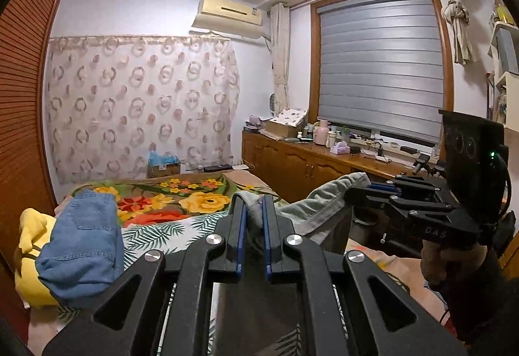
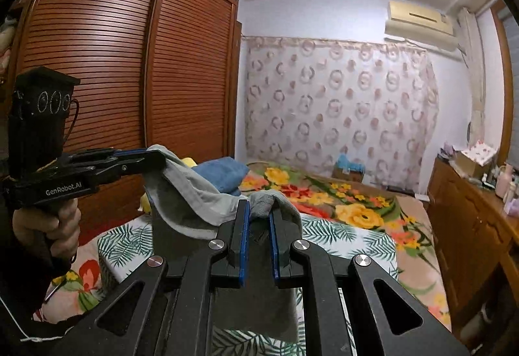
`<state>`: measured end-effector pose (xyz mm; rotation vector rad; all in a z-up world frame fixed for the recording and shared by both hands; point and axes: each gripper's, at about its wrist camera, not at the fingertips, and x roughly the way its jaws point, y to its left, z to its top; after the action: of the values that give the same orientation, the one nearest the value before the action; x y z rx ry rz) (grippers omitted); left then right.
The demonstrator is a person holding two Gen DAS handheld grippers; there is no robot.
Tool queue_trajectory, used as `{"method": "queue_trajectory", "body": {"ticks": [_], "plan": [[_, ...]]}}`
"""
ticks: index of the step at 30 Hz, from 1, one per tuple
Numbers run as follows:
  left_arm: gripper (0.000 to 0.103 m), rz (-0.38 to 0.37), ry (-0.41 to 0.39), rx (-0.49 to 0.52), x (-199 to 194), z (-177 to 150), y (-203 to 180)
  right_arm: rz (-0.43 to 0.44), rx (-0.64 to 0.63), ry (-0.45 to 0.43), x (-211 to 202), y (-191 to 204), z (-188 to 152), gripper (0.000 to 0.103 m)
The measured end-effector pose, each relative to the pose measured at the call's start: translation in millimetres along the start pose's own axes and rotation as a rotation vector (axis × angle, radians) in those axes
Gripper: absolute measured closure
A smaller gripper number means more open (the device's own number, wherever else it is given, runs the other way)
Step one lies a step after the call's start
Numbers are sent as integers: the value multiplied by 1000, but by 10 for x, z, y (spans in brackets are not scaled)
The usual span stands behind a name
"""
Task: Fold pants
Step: 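Lift the held pants end up with both tools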
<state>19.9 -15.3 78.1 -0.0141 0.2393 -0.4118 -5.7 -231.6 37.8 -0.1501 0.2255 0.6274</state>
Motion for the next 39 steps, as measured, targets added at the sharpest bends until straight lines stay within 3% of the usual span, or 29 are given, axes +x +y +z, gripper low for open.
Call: {"method": "queue_trajectory", "body": {"ticks": [7,14,28,39], "plan": [[93,35,15,-24,89,-39,164,2,1,22,119,-61,-63,92],[93,80,1,-2,217,100,277,-12,-18,37,276,-178,90,92],[93,127,57,-2,938,162,724,-10,-25,81,1111,-538,371,92],[93,140,63,-19,1471,442,1058,-24,-16,91,1852,-926,754,92]]}}
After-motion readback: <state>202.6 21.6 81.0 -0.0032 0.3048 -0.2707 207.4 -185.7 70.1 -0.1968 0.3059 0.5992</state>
